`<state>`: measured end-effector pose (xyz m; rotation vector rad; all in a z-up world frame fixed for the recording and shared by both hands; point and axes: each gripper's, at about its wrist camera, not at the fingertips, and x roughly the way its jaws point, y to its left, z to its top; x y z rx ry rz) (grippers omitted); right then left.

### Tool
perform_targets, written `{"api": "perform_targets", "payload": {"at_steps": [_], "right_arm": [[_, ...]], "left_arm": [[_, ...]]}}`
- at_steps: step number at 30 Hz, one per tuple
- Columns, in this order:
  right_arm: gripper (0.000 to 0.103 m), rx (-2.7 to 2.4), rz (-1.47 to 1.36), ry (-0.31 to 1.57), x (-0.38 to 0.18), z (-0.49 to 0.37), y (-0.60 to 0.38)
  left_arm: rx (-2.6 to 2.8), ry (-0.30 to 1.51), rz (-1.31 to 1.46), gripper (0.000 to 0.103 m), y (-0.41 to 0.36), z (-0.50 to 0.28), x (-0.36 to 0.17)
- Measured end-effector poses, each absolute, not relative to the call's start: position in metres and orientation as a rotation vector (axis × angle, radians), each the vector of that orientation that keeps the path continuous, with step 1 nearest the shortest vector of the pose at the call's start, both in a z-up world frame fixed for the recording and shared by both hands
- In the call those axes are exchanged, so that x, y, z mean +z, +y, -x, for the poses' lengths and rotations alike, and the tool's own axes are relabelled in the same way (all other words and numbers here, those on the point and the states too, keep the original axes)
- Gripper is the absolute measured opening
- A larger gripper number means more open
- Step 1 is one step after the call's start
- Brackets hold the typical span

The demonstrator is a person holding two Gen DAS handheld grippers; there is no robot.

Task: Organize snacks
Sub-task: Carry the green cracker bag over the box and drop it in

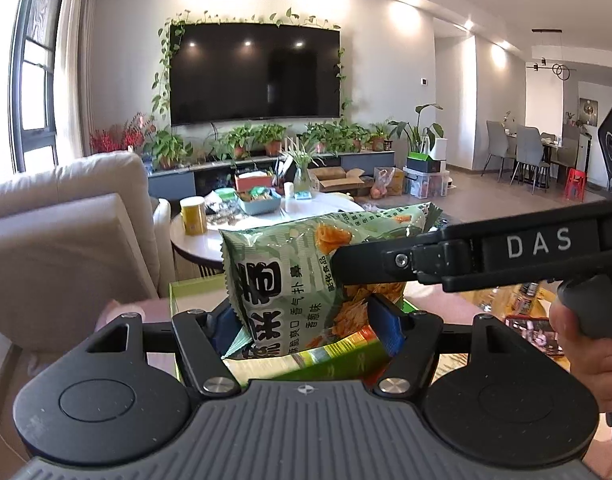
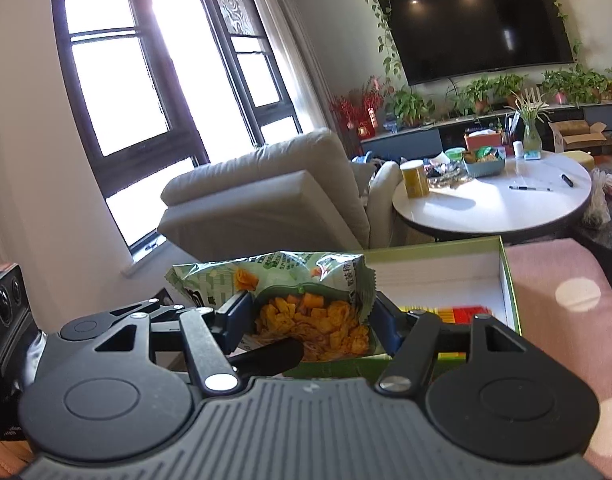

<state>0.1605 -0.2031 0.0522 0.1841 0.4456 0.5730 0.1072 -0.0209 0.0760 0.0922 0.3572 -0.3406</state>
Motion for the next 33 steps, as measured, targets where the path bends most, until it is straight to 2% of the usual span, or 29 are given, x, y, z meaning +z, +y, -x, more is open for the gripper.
{"api": "perform_targets", "payload": {"at_steps": [12,33], "right_arm": [[0.086,0.592,-0.235,0.470,0.052,-0.209,-0.199],[0.086,0.568,-0.289,0.644,0.005,-0.296,-0.182]], "left_arm": [[-0.311,0.383,-0.129,0.064,-0.015,-0.156,0.074],[-0.287,0.555,-0.109,0.066,-0.002,-0.253,0.019]]}}
